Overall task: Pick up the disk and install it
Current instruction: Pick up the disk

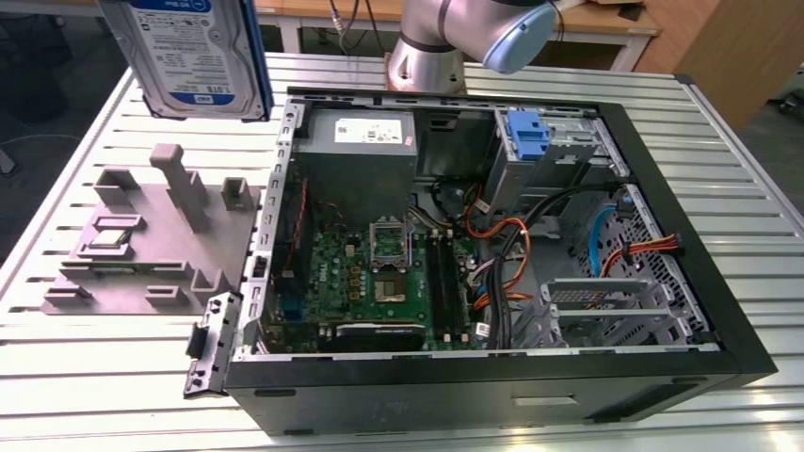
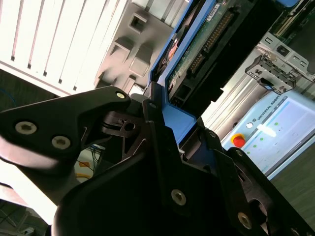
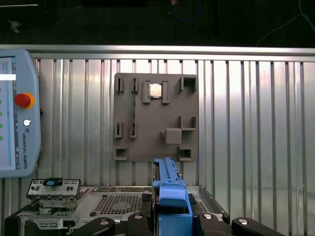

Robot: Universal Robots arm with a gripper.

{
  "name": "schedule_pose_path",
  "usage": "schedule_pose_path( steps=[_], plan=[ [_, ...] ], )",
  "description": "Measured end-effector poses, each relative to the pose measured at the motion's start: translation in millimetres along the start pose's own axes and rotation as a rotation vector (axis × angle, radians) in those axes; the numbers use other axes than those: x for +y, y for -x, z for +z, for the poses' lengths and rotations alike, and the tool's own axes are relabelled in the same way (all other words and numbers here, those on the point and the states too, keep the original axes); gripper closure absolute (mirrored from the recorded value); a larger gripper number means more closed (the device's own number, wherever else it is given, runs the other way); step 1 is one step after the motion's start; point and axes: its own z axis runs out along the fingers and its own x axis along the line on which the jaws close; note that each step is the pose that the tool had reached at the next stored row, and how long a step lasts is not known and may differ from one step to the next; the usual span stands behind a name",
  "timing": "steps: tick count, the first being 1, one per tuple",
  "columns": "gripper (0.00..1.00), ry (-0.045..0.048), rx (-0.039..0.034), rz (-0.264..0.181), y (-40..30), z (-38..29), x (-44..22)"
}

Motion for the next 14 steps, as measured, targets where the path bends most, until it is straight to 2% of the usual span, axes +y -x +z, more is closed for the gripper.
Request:
schedule_pose_path(
  steps=[6,14],
  plan=[
    [0.63,0.0,0.0,0.0,0.0,-0.1,-4.1],
    [0.63,-0.0001,0.0,0.0,0.2,-0.2,-12.7]
  ],
)
